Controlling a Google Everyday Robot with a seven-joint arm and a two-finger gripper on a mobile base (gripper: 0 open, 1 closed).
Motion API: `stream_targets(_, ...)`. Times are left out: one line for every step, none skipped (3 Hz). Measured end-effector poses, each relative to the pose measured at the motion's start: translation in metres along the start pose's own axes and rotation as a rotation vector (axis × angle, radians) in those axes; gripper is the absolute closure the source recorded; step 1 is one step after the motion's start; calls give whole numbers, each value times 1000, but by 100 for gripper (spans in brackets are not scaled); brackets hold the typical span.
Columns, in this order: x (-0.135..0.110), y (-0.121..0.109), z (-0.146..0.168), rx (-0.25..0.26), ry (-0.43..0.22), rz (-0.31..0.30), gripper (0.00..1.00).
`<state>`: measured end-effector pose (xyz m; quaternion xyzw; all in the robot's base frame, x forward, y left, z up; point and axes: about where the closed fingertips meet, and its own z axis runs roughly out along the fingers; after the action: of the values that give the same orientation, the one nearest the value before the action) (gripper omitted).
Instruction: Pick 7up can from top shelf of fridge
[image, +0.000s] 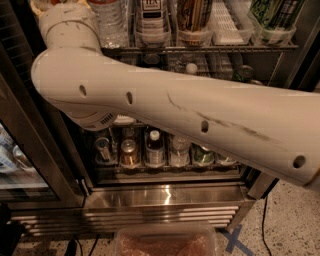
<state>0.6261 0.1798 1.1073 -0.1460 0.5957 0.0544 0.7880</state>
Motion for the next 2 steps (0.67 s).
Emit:
stream_targets(-36, -5, 1, -39, -67, 88, 100)
stream_targets(-52, -12, -3, -67, -72, 143, 100)
